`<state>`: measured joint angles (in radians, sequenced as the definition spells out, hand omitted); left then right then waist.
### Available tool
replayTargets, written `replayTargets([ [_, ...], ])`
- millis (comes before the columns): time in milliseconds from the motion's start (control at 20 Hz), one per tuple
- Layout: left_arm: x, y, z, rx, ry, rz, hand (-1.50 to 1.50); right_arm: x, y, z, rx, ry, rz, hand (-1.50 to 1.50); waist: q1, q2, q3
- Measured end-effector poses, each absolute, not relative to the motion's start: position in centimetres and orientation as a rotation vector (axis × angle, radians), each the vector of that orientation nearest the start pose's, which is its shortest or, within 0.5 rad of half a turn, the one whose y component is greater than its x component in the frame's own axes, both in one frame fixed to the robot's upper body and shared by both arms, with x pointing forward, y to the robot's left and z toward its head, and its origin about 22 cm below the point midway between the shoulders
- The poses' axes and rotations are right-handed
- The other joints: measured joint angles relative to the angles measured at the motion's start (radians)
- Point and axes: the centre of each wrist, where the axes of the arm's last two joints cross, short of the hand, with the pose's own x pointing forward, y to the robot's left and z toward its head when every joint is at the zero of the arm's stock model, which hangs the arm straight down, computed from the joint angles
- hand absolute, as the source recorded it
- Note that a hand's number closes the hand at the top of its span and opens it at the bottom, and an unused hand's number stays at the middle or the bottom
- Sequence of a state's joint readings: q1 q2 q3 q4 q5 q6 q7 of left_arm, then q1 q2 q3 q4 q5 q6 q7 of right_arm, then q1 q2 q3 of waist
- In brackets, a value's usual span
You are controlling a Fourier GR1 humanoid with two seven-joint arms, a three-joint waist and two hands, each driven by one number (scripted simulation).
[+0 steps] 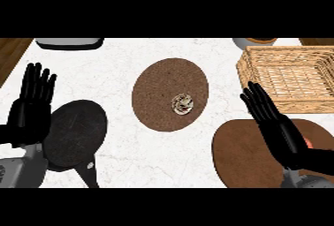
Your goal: Pick the squash from the cutting board and place it in the basket
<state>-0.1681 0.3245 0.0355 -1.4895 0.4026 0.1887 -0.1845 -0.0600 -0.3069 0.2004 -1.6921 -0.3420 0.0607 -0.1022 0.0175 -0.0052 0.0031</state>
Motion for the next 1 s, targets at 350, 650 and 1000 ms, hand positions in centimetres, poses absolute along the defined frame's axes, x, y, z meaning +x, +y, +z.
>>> replayTargets([
  [350,26.5,29.6,3.1,0.161,-1.747,0.157,0.0,22.3,-31.5,5.7,-0.267,-1.801,-0.01,1.5,-0.071,-0.007,-0.003],
  [650,25.6,25.6,2.5,0.097,-1.694,0.077,0.0,21.6,-28.2,3.9,-0.636,-1.753,-0.076,-1.5,-0.028,0.002,-0.005],
  [1000,25.3,24.7,2.6,0.105,-1.687,0.057,0.0,20.8,-30.2,2.5,-1.097,-1.457,-0.212,-1.5,-0.025,0.007,-0.013],
])
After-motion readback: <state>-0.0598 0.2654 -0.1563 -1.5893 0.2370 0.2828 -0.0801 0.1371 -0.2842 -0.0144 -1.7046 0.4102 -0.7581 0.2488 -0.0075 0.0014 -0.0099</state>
